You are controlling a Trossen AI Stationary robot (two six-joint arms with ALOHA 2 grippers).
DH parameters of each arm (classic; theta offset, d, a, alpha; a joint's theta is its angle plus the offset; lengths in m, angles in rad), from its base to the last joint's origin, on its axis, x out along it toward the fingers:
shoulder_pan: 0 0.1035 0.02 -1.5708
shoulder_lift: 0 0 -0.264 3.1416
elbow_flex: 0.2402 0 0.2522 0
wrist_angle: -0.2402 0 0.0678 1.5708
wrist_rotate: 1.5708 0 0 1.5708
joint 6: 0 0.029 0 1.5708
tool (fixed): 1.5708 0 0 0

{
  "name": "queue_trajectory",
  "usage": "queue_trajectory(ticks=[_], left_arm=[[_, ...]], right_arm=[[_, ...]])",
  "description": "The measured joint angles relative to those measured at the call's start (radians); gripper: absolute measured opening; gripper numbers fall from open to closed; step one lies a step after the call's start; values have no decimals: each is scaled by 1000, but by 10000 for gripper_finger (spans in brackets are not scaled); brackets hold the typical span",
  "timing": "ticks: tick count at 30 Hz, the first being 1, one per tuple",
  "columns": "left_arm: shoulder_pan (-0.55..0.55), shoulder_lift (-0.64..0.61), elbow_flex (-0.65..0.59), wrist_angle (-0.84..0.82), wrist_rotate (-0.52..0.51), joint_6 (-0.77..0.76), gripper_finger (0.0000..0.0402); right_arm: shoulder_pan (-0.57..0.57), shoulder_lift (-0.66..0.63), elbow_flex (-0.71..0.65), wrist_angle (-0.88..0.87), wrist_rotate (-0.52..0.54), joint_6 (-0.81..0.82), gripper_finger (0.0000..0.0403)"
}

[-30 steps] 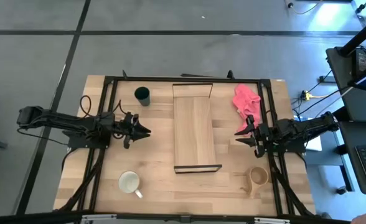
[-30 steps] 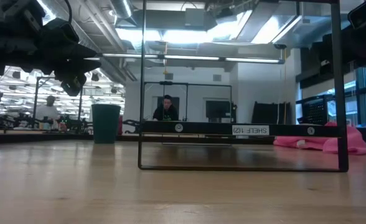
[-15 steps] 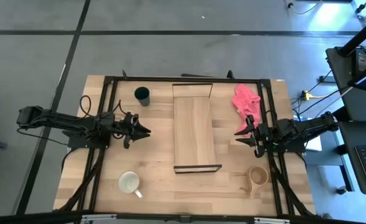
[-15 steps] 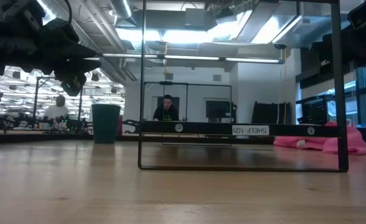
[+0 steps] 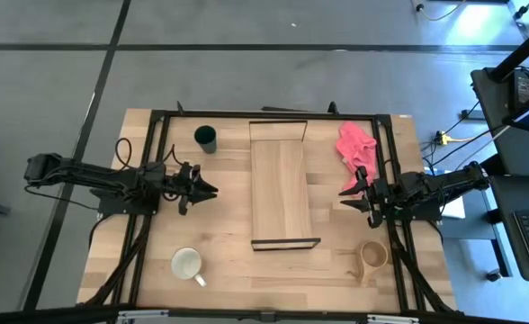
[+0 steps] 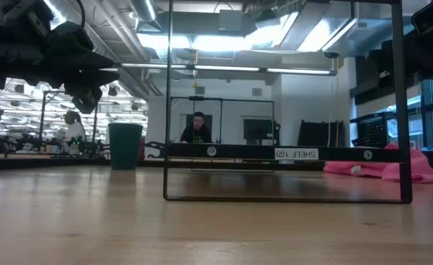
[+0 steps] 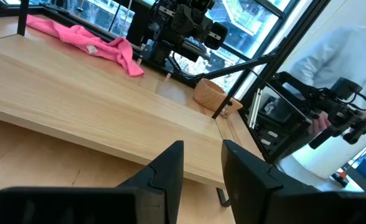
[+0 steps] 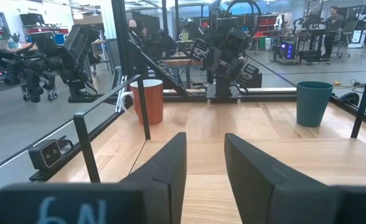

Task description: Stack small to large cups/mugs on shelf

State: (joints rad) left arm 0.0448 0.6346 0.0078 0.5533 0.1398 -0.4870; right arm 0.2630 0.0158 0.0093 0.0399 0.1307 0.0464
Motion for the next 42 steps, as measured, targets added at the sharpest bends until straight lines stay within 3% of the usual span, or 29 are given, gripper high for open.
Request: queue_trajectory(ticks=[11,19,42], left_arm=[[0,0,0,0,0,0,102],[0,0,0,0,0,0,102],[0,0,0,2,-7,2,102]], right_arm=[[0,0,0,0,0,0,110],[0,0,0,0,0,-231,110],[0,0,0,0,0,-234,110]])
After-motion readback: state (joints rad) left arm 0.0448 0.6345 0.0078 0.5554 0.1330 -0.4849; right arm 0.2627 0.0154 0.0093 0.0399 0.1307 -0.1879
